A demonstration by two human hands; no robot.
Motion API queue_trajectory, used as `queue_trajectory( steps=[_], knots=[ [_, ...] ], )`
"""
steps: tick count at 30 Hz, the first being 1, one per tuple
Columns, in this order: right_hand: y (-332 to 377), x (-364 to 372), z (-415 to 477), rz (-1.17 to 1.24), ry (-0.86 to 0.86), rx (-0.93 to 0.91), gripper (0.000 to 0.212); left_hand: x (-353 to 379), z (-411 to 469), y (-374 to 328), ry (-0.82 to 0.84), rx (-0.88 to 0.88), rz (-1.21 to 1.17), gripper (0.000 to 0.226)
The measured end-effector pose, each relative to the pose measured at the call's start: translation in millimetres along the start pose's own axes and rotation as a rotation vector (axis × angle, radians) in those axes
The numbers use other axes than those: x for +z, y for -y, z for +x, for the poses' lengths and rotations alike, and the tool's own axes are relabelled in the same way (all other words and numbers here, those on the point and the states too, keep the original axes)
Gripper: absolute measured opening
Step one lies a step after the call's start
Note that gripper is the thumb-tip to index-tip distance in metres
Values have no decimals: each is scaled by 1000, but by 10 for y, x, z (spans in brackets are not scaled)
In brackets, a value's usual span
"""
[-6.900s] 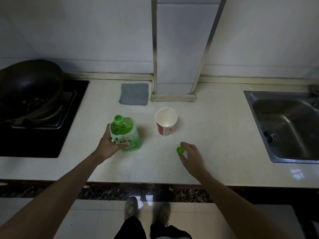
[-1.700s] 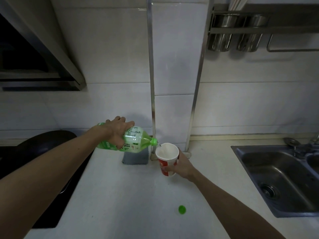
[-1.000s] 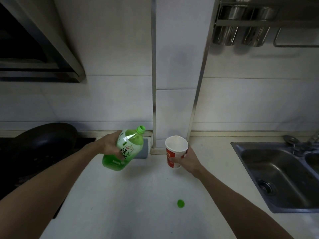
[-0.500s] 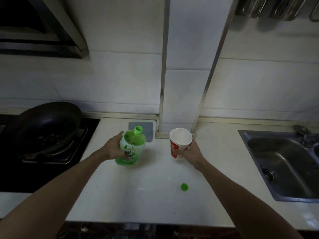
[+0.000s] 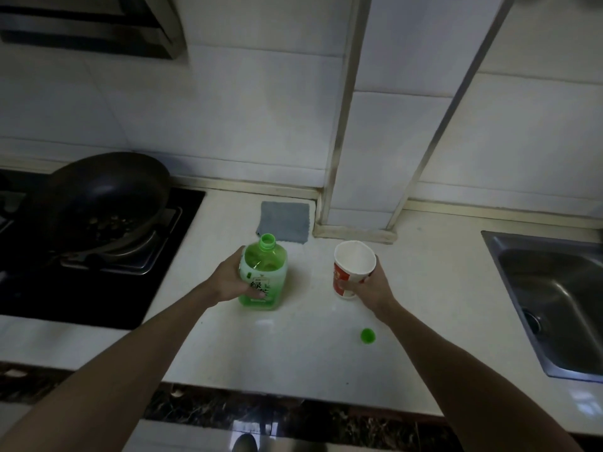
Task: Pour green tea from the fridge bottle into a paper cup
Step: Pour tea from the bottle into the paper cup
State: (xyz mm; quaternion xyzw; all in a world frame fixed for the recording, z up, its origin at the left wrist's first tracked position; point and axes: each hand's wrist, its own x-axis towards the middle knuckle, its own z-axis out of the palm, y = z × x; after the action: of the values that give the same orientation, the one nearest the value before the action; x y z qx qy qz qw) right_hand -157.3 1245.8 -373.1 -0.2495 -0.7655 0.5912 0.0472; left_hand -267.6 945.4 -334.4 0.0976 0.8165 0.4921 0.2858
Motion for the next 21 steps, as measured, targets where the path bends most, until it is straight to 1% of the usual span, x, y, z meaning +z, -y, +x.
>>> queue_trajectory(
  steps=[5, 7, 11, 17, 21],
  knots=[
    [-111, 31, 54, -41, 9, -9, 91, 42, 25, 59, 11, -2, -17, 85],
    [-117, 31, 74, -32, -1, -8, 88, 39, 38, 77, 13, -11, -41, 85],
    [-189, 39, 89, -20, -17, -14, 89, 64, 36, 117, 26, -35, -86, 87],
    [-216, 80, 91, 18, -23, -6, 86, 140, 33, 151, 36, -33, -96, 88],
    [-244, 78, 90, 14, -7, -13, 90, 149, 22, 169, 34, -24, -97, 88]
  ],
)
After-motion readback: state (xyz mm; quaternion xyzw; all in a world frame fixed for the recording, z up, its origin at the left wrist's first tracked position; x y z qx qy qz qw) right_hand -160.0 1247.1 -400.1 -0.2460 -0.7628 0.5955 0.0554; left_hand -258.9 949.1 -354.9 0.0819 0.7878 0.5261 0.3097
